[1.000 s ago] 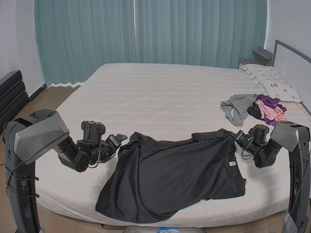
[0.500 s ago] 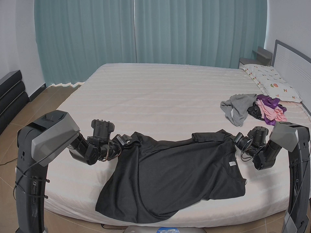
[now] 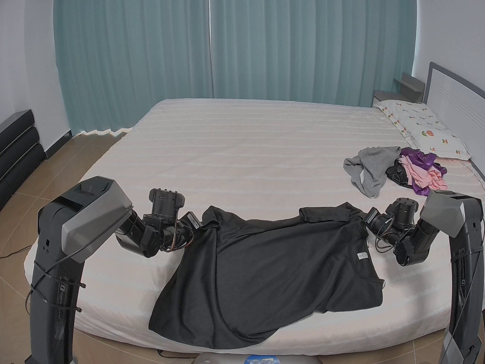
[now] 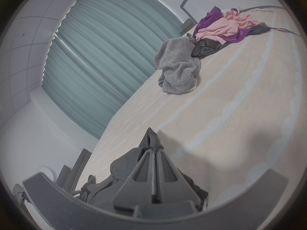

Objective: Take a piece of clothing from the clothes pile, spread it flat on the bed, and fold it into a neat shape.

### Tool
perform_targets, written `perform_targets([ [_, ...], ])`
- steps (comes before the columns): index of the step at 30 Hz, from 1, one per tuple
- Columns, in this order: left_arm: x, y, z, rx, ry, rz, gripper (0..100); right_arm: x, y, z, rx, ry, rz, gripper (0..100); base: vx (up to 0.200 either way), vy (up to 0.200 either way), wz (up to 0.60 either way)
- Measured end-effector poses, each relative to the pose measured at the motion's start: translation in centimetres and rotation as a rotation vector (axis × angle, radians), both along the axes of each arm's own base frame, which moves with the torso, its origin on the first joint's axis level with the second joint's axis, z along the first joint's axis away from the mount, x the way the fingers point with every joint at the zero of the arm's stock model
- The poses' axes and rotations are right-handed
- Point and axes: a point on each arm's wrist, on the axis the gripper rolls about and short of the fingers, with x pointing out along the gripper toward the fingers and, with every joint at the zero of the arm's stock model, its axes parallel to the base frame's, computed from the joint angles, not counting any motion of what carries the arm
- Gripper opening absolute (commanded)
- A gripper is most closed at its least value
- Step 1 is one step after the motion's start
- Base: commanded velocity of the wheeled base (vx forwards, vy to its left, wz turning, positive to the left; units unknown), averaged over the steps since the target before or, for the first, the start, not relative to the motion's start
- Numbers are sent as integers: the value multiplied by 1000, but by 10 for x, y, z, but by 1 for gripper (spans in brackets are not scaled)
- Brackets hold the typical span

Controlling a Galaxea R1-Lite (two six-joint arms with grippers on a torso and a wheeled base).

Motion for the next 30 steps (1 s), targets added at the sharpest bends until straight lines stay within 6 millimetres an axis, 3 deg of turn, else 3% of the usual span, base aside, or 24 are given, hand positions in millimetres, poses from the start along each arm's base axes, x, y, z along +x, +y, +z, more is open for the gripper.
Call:
perform_targets([
  [12, 4, 1, 2, 30, -29, 59, 0, 0, 5, 1, -21, -28, -40, 0, 0, 0, 0],
  [19, 21, 15, 17, 36, -103, 150, 0, 6, 8, 10, -38, -68, -71, 0, 0, 0, 0],
  [24, 30, 26, 28, 29, -137, 179, 0, 18, 9, 29, -44, -134, -77, 0, 0, 0, 0],
  [30, 36, 39, 36, 27, -169, 217, 0, 38, 4, 68, -52, -246, -89, 0, 0, 0, 0],
])
